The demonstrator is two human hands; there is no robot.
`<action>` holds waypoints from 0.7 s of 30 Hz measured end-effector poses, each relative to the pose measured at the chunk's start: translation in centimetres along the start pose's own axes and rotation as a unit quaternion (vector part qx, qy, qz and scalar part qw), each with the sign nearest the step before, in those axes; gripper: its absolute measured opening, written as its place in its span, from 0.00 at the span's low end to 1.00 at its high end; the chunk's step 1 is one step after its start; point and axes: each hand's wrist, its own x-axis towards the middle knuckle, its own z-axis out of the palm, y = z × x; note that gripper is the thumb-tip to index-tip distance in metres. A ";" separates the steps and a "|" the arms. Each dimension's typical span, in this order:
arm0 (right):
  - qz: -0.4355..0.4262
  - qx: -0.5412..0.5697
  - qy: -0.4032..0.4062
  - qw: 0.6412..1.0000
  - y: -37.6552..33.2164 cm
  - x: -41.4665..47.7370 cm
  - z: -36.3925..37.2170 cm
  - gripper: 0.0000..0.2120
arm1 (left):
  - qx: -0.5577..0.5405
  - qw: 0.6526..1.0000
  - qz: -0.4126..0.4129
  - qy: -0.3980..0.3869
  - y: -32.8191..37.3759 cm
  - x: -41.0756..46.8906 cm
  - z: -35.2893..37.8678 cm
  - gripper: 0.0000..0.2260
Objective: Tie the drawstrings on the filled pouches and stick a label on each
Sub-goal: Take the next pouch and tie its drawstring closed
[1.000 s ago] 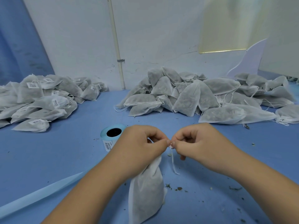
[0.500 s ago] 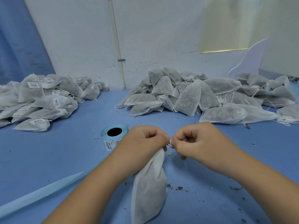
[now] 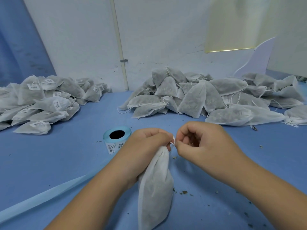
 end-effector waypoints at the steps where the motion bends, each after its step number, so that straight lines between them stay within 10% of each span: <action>1: -0.008 -0.005 -0.001 1.000 -0.1 -0.1 0.1 0.07 | -0.007 1.000 0.001 0.006 0.0 0.0 0.0 0.06; 21: 0.049 0.071 -0.097 0.992 0.8 0.8 -2.4 0.07 | 0.109 0.992 0.043 -0.046 -0.3 0.2 -1.6 0.07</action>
